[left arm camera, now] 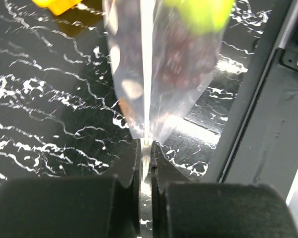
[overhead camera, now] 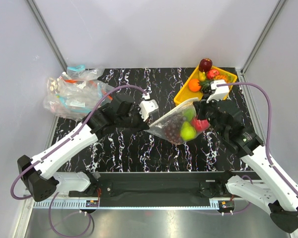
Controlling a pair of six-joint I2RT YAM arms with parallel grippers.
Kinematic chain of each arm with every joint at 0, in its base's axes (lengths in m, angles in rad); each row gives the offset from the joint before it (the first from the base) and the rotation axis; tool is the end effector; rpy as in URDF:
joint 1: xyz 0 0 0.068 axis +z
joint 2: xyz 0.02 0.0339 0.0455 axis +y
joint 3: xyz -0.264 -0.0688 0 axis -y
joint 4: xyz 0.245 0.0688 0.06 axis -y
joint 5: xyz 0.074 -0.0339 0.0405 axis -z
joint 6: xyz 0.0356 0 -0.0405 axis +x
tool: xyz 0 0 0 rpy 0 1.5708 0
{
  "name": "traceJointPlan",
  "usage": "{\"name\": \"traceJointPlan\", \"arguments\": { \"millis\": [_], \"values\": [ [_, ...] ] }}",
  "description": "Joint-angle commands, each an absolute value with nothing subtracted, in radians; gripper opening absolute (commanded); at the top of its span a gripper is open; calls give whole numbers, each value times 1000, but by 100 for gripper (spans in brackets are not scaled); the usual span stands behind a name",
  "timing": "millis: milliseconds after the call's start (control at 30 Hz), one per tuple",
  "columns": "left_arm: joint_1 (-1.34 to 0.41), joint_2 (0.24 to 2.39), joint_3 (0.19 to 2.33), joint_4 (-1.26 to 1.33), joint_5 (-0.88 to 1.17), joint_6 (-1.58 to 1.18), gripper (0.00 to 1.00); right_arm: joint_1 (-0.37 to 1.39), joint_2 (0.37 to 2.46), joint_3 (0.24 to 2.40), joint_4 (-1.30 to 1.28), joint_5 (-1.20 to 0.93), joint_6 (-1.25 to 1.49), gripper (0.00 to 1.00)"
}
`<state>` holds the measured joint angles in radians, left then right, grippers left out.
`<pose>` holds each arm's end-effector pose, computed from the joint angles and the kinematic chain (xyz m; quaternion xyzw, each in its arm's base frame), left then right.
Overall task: Place the food in the zip-top bag and seal the zipper
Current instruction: Zip the zipper food storage bag at the center of the board, then place the zipper food storage bag at the center of the board.
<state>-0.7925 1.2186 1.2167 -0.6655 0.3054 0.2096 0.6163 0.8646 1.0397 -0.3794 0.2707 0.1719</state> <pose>0.1741 -0.1918 0.3540 0.4854 0.7480 -0.2550 0.3739 0.1569 0.0995 0.3942 -0.0863 0.7683 0.1436 0.6178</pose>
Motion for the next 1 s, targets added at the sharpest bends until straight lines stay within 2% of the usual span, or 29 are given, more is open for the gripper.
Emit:
{"name": "traceJointPlan", "arguments": {
  "millis": [0,200,367,767,900,967],
  "values": [
    [-770,1209,1210,-730,250,187,0,609,851,1112,-330,508,189,0],
    [-753,1218,1224,-718,215,186,0,609,861,1092,-367,647,253,0],
    [-744,1284,1333,-703,126,173,0,609,833,1006,-353,666,357,0],
    [-713,1620,1650,-582,41,98,0,609,870,868,-341,779,489,0],
    [-695,1781,1840,-586,12,92,0,595,913,848,-324,856,505,0],
    [-689,1843,1890,-572,3,86,0,569,933,848,-290,867,491,11]
  ]
}}
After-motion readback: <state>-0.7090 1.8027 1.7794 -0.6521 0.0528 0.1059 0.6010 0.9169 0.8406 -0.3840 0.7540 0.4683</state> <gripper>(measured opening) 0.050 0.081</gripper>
